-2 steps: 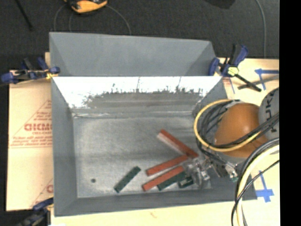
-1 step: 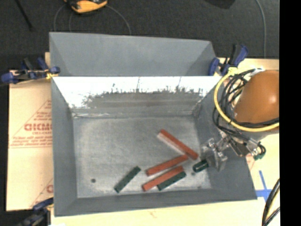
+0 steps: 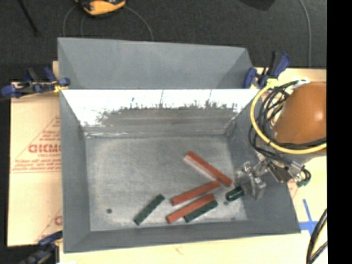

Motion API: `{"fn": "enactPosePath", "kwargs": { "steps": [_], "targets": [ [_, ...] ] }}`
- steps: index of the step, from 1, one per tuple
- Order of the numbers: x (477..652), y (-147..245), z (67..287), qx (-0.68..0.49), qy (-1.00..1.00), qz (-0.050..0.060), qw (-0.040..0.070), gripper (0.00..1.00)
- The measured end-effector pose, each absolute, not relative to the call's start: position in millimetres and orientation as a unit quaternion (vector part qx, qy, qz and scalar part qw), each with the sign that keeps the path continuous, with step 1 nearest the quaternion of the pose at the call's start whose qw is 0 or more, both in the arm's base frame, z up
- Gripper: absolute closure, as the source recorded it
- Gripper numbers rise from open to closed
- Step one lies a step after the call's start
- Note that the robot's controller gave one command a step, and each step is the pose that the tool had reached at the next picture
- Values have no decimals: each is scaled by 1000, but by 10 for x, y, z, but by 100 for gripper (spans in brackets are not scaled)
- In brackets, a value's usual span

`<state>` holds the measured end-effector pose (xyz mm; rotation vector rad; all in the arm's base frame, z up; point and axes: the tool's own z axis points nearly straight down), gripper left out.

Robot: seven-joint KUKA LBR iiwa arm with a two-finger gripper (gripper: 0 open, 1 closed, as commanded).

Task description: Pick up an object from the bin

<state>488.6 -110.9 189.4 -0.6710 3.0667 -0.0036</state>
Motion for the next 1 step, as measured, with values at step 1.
{"fn": "enactPosePath", "kwargs": {
  "steps": [1],
  "targets": [
    [4995,-1270,2267,-258,966,0,0,100]
  ]
}}
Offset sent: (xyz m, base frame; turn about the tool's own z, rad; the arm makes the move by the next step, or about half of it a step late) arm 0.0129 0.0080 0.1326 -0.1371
